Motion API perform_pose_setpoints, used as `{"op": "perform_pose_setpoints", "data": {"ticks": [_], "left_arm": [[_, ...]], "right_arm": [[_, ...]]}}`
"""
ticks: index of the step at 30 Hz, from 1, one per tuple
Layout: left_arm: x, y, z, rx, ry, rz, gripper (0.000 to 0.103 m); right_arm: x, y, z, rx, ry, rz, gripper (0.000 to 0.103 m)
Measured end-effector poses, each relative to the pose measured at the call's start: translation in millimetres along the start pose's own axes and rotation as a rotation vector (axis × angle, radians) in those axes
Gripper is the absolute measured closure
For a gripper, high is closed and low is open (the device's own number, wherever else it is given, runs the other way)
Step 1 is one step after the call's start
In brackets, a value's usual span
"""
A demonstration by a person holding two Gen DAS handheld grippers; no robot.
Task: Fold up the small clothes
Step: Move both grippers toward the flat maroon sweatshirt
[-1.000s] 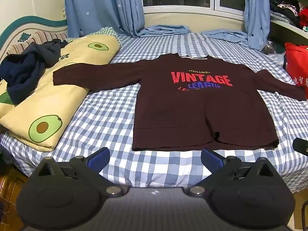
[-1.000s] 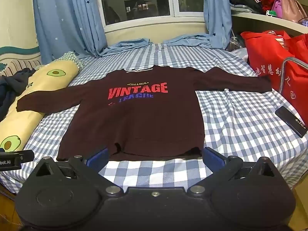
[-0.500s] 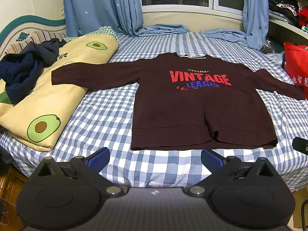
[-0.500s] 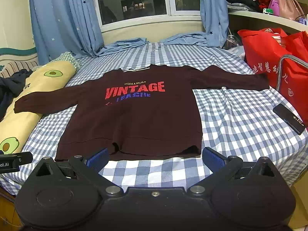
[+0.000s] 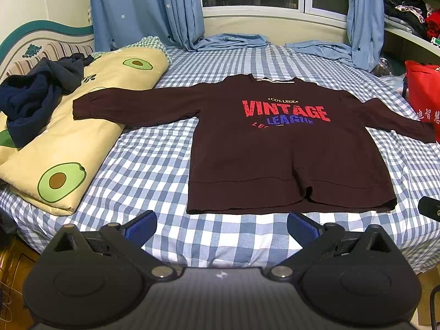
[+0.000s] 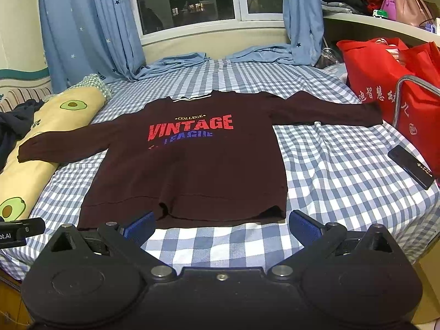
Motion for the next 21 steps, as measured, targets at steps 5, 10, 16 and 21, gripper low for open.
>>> {"op": "perform_pose_setpoints", "data": {"ticks": [5,10,16,21], "left_arm": [[1.0,0.5,-0.8,0.001,0.002,0.0,0.001],[1.5,0.6,-0.6,0.001,0.002,0.001,0.001],[4.6,-0.7,-4.6,0.01,0.006,0.002,0.001],[4.9,-1.0,-7.9,0.015,0.008,0.001,0.001]], "right_arm": [[0.1,-0.6,-1.1,0.003,0.001,-0.002,0.0],[-0.6,-0.2,-3.0,0.006,0.004,-0.005,0.0],[-1.4,-0.2,-6.1,0.012,0.008,-0.01,0.0],[-1.2,-0.7,-6.9,0.013,0.008,-0.01,0.0]]}}
Point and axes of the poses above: each gripper's, at about its wrist camera, not at the fingertips, and z roughly against the way its jaws point, x to its left, y to its underside, the point moved 1 cm from there along -z, roughly the way its jaws point, and after that the axes turned 1 degree about y, right-handed, at the moved point
